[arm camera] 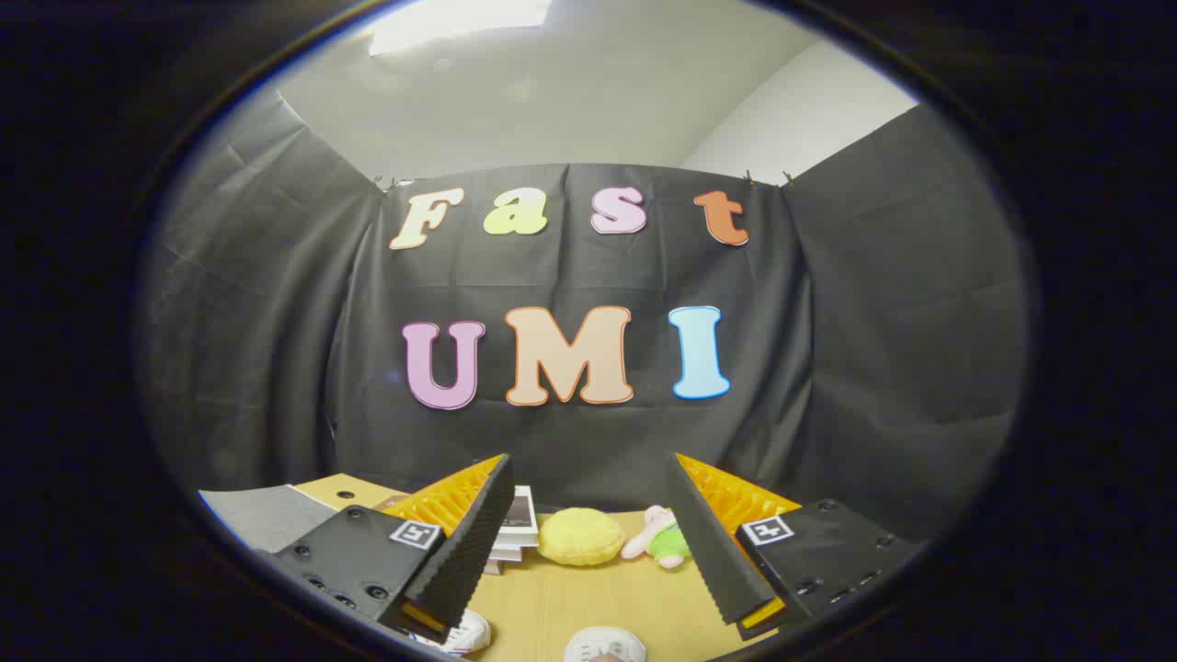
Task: Open the storage box then place both shoes into the box .Put the left shoe in first, then the right shoe, with the right side of both shoes facing outward in a uniform manner.
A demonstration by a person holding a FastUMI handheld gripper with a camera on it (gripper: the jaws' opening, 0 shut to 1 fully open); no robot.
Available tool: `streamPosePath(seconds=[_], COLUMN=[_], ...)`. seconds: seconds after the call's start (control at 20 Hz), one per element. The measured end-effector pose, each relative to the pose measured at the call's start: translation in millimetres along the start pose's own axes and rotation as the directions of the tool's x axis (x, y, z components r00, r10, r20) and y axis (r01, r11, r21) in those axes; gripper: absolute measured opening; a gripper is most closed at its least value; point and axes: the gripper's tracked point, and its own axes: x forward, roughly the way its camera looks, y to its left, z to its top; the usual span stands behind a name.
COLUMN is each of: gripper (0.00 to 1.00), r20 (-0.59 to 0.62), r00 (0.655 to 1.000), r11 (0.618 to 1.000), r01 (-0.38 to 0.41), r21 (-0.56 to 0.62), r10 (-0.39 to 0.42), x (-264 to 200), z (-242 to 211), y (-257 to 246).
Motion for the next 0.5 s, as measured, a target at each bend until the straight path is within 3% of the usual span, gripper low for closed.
streamPosePath(seconds=[0.5], gripper=[1.0], r20=[0.012], r00=[0.999], r11=[0.999], r01=[-0.031], r21=[-0.023], r10=[0.031], x=[-20.2], z=[6.3], y=[6.8])
